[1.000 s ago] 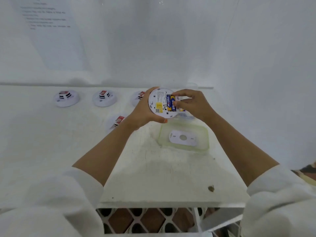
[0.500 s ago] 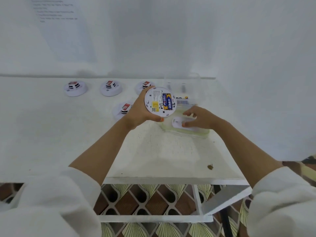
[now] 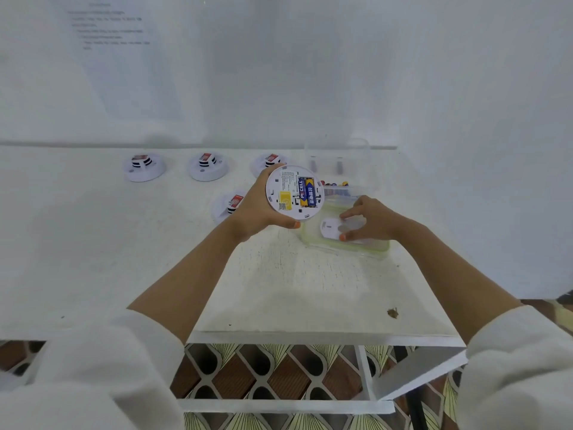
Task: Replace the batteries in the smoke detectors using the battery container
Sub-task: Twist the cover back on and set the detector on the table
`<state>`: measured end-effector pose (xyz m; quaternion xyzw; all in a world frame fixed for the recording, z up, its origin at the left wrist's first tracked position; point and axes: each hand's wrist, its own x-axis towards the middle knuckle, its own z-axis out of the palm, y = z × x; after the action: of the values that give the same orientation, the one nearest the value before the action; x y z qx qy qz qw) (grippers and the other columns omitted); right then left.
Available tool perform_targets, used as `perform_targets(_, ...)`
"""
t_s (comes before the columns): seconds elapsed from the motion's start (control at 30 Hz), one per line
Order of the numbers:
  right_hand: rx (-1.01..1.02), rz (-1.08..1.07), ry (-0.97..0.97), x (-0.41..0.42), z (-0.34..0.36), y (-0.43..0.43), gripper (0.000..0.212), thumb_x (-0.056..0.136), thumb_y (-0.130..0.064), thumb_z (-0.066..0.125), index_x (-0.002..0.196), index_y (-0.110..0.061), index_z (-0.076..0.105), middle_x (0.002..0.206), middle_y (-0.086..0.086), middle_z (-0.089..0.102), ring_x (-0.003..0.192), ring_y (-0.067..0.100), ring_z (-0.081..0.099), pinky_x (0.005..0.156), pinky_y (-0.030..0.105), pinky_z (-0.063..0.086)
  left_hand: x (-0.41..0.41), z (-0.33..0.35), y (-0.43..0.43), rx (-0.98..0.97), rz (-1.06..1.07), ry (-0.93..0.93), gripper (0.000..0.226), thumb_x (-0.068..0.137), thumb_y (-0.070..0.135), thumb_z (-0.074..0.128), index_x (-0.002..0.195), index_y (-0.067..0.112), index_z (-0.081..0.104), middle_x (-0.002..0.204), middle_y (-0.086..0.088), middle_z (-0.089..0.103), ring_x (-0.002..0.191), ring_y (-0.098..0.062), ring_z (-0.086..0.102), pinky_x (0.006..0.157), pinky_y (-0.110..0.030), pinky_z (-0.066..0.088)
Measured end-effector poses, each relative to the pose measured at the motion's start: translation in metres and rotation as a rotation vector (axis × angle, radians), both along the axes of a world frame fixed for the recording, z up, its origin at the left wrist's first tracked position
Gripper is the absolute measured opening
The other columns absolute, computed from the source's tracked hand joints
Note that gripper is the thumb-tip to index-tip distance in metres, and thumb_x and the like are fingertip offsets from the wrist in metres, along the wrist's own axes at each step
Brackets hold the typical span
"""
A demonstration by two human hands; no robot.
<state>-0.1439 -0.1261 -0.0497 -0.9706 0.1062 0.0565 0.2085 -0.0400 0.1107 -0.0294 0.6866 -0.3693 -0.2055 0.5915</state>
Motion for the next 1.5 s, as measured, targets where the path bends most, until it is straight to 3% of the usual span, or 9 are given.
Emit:
perform_targets(0.13,0.005,0.035,0.068,0.002,0.007,-0.002,0.062,0.072,-0.038,0.076,0.128,-0.023,0.053,0.112,-0.002,0.041,0.103,0.012,0.041,0.091,0.023,0.032,0.004,0.002,-0.003,-0.012,-0.017,-0.008,0.101,0.057,-0.02,0.076,0.137,0.018,0.028,0.123,0.018,0.046,0.112,0.005,0.05,0.084,-0.023,0.053)
perform_targets(0.37,-0.111,0.024,0.048,0.006,0.007,-0.002,0.068,0.07,-0.046,0.075,0.129,-0.018,0.053,0.119,0.002,0.048,0.113,0.018,0.044,0.095,0.029,0.035,0.007,0.004,-0.009,-0.023,-0.045,-0.02,0.095,0.058,-0.021,0.074,0.129,0.024,0.031,0.12,0.017,0.046,0.106,0.012,0.052,0.08,-0.019,0.052)
perform_targets(0.6,-0.125,0.054,0.025,0.01,0.014,0.001,0.067,0.062,-0.041,0.082,0.118,-0.013,0.058,0.112,0.004,0.049,0.106,0.019,0.044,0.089,0.03,0.04,0.007,0.007,-0.014,-0.037,-0.078,-0.014,0.091,0.05,-0.007,0.077,0.123,0.029,0.036,0.116,0.022,0.047,0.104,0.011,0.053,0.081,-0.02,0.052)
perform_targets(0.77,0.004,-0.04,-0.138,0.005,0.044,-0.018,0.059,0.06,-0.026,0.086,0.112,-0.01,0.062,0.105,0.005,0.049,0.093,0.016,0.044,0.079,0.025,0.035,0.012,0.006,-0.017,-0.063,-0.076,0.016,0.091,0.048,-0.003,0.079,0.12,0.034,0.038,0.122,0.01,0.049,0.112,-0.003,0.052,0.086,-0.029,0.054)
perform_targets(0.93,0.044,-0.059,-0.344,0.008,0.083,-0.023,0.053,0.062,-0.028,0.084,0.109,-0.016,0.063,0.101,0.0,0.047,0.08,0.004,0.042,0.069,0.019,0.034,0.013,0.006,-0.027,-0.058,-0.067,0.022,0.093,0.048,-0.005,0.079,0.123,0.03,0.037,0.12,0.01,0.049,0.111,-0.004,0.052,0.084,-0.028,0.054)
perform_targets(1.0,0.078,0.002,-0.403,0.015,0.091,-0.009,0.055,0.062,-0.027,0.084,0.111,-0.016,0.062,0.101,-0.001,0.046,0.081,0.002,0.041,0.07,0.014,0.033,0.015,0.005,-0.032,-0.064,-0.054,0.019,0.095,0.051,-0.012,0.08,0.125,0.026,0.035,0.119,0.011,0.049,0.11,-0.004,0.053,0.082,-0.026,0.054)
perform_targets(1.13,0.053,0.12,-0.428,0.038,0.092,0.023,0.061,0.058,-0.032,0.086,0.113,-0.021,0.06,0.102,-0.004,0.041,0.095,0.011,0.037,0.087,0.026,0.028,0.026,0.008,-0.041,-0.056,-0.06,-0.023,0.09,0.054,-0.018,0.078,0.13,0.012,0.04,0.121,0.001,0.053,0.109,-0.009,0.056,0.078,-0.024,0.053)
perform_targets(1.33,-0.097,0.162,-0.426,0.079,0.084,0.029,0.067,0.056,-0.042,0.078,0.118,-0.027,0.057,0.102,-0.009,0.034,0.099,0.008,0.031,0.087,0.024,0.019,0.05,0.022,-0.052,-0.078,-0.066,-0.07,0.075,0.049,-0.007,0.076,0.106,0.032,0.047,0.104,0.008,0.054,0.091,0.009,0.057,0.072,-0.018,0.053)
perform_targets(1.5,-0.13,0.161,-0.431,0.101,0.083,0.021,0.072,0.054,-0.049,0.068,0.122,-0.029,0.055,0.101,-0.01,0.033,0.097,0.007,0.03,0.085,0.023,0.017,0.077,0.021,-0.062,-0.053,-0.085,-0.036,0.089,0.047,-0.003,0.077,0.122,0.026,0.04,0.116,0.007,0.049,0.099,0.007,0.055,0.073,-0.014,0.05)
